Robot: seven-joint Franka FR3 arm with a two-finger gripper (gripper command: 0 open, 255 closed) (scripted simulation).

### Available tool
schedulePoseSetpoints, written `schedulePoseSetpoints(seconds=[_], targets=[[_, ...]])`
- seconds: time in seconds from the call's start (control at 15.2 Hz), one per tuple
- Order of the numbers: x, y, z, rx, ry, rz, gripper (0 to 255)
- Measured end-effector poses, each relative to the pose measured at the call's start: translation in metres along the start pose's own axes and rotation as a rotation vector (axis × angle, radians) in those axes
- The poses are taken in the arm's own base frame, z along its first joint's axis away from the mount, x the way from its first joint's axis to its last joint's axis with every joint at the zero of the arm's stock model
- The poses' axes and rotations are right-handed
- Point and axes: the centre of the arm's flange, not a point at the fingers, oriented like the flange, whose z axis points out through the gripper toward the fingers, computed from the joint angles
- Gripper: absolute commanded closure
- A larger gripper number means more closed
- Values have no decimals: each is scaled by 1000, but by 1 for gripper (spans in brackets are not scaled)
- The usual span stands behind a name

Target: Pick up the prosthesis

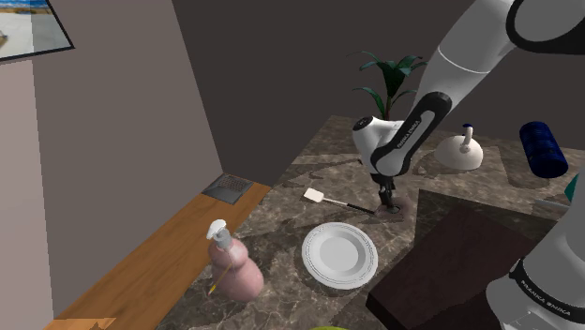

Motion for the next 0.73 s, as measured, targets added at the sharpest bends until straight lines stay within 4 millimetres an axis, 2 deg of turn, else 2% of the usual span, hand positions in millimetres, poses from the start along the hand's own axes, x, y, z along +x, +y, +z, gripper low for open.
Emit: schedulePoseSetpoints(seconds=[0.26,0.33,0.73], targets=[[9,-2,21,0,0,0,0],[9,-2,22,0,0,-1,255],[10,-2,23,-1,2,-1,255]])
